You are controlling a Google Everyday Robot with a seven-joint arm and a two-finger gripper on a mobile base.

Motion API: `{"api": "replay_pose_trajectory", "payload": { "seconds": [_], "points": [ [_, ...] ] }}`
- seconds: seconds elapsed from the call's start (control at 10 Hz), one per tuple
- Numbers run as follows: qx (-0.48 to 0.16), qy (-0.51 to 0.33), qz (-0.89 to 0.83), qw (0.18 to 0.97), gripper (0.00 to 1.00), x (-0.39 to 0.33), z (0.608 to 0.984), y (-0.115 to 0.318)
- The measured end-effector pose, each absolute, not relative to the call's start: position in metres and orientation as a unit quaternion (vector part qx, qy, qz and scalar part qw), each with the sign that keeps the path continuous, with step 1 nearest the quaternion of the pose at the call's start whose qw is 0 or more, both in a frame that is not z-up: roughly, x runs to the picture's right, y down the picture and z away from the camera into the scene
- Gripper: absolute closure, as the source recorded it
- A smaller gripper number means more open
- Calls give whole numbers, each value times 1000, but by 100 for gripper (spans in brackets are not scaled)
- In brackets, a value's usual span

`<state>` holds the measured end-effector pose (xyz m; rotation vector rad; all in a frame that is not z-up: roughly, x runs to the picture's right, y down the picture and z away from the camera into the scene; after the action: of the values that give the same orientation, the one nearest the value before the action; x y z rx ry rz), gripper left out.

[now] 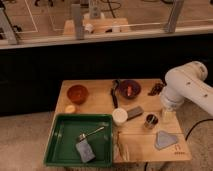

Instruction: Place towel in purple bowl

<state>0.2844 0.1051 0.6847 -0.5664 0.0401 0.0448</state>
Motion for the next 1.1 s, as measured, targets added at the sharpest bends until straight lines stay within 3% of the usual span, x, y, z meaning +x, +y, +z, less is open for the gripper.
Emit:
{"api": "replay_pose_trajectory", "payload": {
  "seconds": [1.1],
  "points": [
    [-274, 5, 27, 961, 20, 285, 682, 106]
  ]
}}
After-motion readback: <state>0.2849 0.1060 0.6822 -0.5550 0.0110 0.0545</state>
